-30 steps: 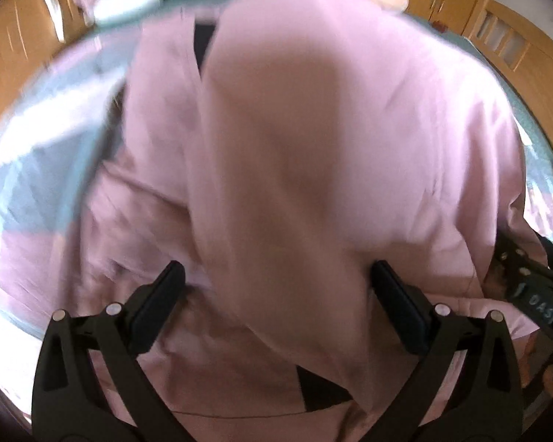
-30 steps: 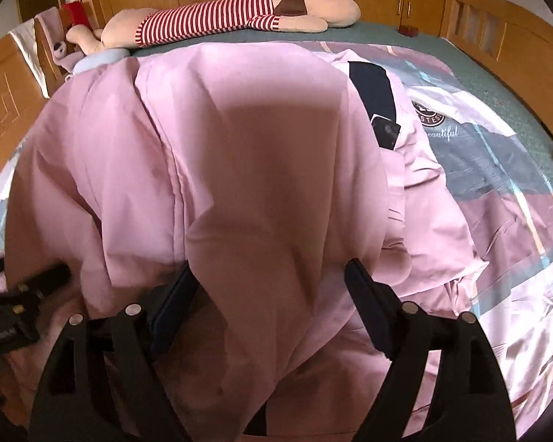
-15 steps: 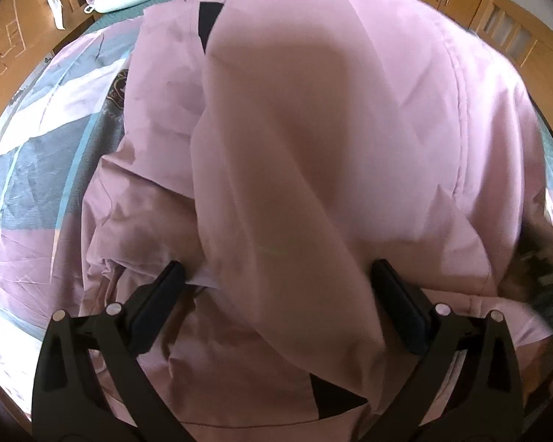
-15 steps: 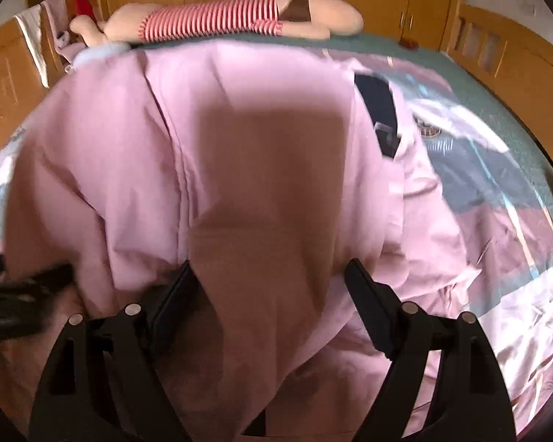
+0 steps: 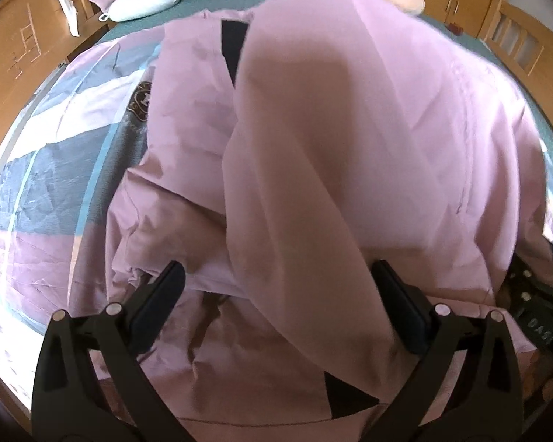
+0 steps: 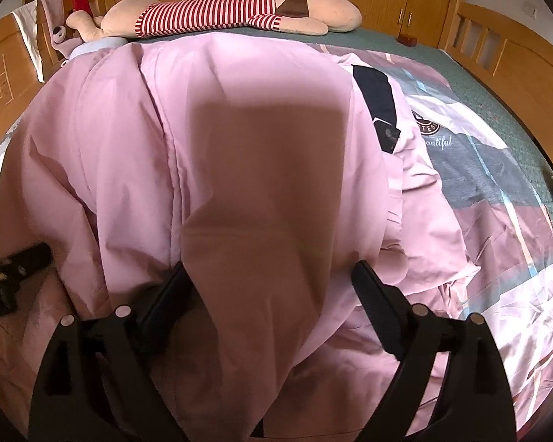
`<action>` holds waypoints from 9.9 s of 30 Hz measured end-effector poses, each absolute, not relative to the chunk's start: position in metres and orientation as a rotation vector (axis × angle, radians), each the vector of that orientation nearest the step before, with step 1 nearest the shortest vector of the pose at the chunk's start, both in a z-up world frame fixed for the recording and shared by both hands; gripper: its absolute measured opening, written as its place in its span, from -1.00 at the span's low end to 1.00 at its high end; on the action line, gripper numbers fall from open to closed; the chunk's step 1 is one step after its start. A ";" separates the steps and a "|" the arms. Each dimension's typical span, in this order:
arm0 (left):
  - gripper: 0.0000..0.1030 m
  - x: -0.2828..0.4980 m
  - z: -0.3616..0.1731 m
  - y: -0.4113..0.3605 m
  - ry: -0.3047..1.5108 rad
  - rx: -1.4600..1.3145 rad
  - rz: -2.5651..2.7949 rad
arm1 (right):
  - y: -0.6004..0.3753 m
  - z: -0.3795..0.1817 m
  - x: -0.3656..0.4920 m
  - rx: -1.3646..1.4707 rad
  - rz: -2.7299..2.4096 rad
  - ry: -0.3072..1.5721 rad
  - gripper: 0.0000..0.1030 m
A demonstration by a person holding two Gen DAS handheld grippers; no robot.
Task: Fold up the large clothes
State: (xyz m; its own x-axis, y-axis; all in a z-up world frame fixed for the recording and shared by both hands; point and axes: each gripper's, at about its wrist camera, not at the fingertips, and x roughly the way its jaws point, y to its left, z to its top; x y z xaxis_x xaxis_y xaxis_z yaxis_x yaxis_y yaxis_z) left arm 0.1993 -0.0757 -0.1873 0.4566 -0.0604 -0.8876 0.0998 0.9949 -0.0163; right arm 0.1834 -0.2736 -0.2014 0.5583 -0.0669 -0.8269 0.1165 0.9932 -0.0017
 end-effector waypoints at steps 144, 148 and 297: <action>0.85 0.294 -0.155 0.230 0.772 -1.311 -0.313 | -0.547 -0.191 0.229 1.265 -0.023 0.538 0.97; 0.42 0.235 -0.092 0.240 0.706 -0.994 -0.128 | -0.490 -0.135 0.201 0.856 0.011 0.567 0.95; 0.89 0.192 -0.144 -0.038 0.804 0.034 -0.135 | -0.337 -0.176 0.211 0.286 -0.156 0.851 0.97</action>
State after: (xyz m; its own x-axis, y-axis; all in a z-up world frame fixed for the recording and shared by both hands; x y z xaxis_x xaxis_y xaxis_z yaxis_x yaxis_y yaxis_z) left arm 0.1925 -0.0376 -0.1438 0.6858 -0.1073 -0.7199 0.1333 0.9909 -0.0207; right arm 0.2110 -0.3372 -0.1759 0.6509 -0.0216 -0.7589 0.2488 0.9505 0.1863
